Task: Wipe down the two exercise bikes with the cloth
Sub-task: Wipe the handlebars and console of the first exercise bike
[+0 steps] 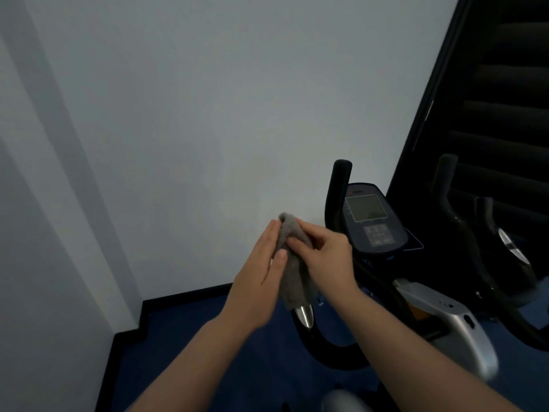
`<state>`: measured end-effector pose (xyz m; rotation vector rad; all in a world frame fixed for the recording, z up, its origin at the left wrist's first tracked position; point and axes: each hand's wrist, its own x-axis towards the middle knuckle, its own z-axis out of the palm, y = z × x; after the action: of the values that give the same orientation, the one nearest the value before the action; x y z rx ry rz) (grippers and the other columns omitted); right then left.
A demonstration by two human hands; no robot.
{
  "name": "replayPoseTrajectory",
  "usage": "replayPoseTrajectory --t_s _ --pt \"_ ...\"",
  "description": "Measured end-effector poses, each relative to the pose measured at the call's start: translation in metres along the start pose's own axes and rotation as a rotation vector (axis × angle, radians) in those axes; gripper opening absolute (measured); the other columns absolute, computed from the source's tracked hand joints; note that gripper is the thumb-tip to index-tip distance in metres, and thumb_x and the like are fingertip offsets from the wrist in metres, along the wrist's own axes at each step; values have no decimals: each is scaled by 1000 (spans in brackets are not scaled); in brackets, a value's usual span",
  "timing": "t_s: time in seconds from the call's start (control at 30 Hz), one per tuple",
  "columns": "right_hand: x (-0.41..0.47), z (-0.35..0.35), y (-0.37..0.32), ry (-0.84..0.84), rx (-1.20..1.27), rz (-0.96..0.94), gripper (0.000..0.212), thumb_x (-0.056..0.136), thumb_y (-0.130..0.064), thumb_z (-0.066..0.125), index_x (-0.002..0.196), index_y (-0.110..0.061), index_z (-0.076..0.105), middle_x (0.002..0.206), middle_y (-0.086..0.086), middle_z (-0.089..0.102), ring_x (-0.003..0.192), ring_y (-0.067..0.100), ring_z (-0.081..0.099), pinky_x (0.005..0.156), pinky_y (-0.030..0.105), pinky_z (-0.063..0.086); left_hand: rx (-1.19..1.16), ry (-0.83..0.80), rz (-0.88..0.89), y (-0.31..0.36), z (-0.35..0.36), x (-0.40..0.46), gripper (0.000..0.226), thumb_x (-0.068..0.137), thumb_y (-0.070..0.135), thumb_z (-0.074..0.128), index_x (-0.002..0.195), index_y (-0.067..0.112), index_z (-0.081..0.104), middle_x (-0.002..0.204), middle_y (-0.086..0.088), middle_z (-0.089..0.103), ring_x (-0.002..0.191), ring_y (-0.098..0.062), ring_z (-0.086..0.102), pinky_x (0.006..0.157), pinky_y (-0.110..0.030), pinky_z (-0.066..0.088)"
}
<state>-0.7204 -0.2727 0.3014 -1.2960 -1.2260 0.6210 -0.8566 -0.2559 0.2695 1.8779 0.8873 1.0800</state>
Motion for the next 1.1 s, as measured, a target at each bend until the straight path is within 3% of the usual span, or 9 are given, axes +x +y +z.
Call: replayPoseTrajectory --t_s 0.13,0.2,0.3,0.4,0.5,0.67,0.77,0.87,1.1 --pt "-23 -13 16 -66 -176 99 9 85 -20 72 86 -27 78 76 -8 74 76 7 71 71 40 59 -46 12 -26 -3 12 -14 55 97 47 30 147 43 6 157 26 10 141 13 11 117 -15 12" --pt "-12 -16 10 -80 -276 82 5 83 -25 73 85 -26 78 74 -9 73 73 3 69 71 38 58 -105 34 -54 -4 18 -20 56 96 46 33 147 41 10 156 27 13 140 14 14 114 -10 14" --pt "7 -5 -5 19 -303 17 8 82 -28 74 88 -23 76 75 -11 71 74 -1 65 70 28 55 -258 98 -111 -5 21 -29 52 96 44 37 146 34 33 148 24 39 134 8 35 113 -19 30" --pt "0 8 -2 78 -277 33 21 80 -29 76 98 -22 68 86 -13 68 80 -2 62 72 23 53 -323 170 -121 -5 18 -34 35 96 42 37 118 33 62 115 15 68 110 -7 61 91 -18 47" --pt "-20 0 11 7 -380 68 23 77 -35 77 89 -23 61 85 -14 64 79 0 61 68 23 52 -328 208 -136 -7 16 -40 34 95 42 38 97 28 69 100 -1 71 97 -20 64 81 -24 50" --pt "4 -9 -1 -30 -473 40 26 72 -38 80 80 -23 60 77 -13 62 72 3 60 63 24 49 -259 219 -129 -1 15 -45 39 94 45 34 121 35 60 114 22 67 109 3 60 86 -7 43" --pt "6 2 -5 33 -425 10 32 71 -38 82 84 -22 58 80 -14 62 71 -1 59 61 19 47 -236 222 -109 1 14 -45 48 94 44 36 134 26 54 124 18 63 115 4 57 90 -8 43" --pt "-13 -7 5 -11 -413 0 27 71 -35 83 77 -23 60 74 -14 63 68 -4 59 54 11 44 -216 241 -110 3 15 -48 43 97 43 38 132 25 55 126 14 62 115 5 55 89 -8 43" --pt "-55 -44 12 -269 -538 -125 29 63 -32 88 74 -28 61 85 -13 59 80 0 57 70 17 47 -206 323 -142 1 49 -70 35 100 21 43 132 29 54 126 20 60 118 5 53 94 -11 42"
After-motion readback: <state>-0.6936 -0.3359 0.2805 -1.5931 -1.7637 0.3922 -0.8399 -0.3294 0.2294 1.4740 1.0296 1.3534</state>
